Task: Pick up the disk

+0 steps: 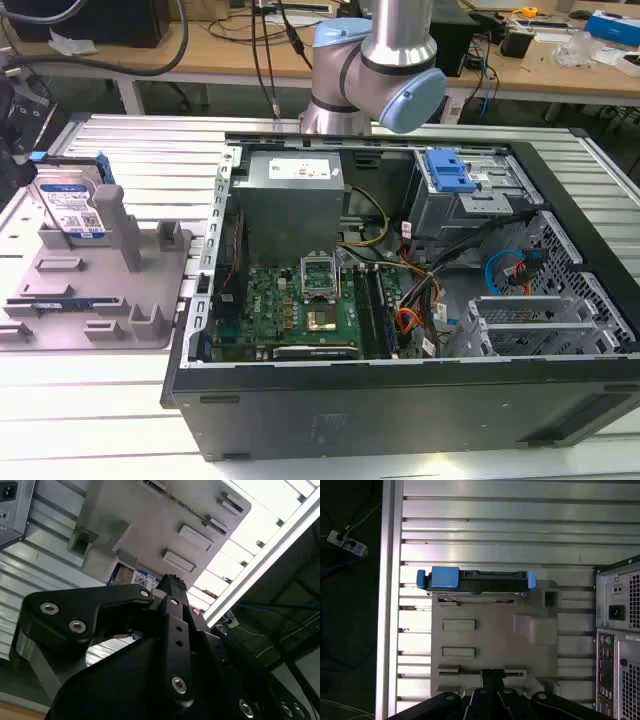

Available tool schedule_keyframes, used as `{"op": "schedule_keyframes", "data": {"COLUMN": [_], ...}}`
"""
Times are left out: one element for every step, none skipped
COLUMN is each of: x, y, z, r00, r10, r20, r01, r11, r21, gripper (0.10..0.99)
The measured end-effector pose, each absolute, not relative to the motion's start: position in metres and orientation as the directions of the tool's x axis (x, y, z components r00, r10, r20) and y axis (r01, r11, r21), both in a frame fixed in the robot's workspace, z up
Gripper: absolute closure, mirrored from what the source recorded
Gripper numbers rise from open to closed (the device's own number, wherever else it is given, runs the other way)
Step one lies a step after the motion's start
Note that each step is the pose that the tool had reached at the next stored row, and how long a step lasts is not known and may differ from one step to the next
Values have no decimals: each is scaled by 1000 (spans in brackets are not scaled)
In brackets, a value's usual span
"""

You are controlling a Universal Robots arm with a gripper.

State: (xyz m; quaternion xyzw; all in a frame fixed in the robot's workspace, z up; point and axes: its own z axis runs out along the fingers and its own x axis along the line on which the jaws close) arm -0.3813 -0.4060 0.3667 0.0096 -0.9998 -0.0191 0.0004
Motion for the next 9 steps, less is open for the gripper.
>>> {"op": "schedule_keyframes", "data": {"x": [-381,-381,-381,-381,-381,-381,-381,-381,-381], "y": [-406,-406,-406,-406,-406,-406,-406,-406,-406], "z": [367,367,367,367,367,367,366,366,366], "r00": [-1000,-1000,-1000,-1000,-1000,-999,-996,-991,-986], "r10": [-19,-19,-19,-19,-19,-34,-94,-134,-164], "r20": [0,0,0,0,1,1,0,0,1], "r01": [-19,-19,-19,-19,-19,-34,-94,-134,-164], "r11": [999,999,999,999,999,999,995,990,986], "r21": [38,38,38,38,38,37,37,37,37], "gripper": [980,980,980,980,980,980,980,980,980]}}
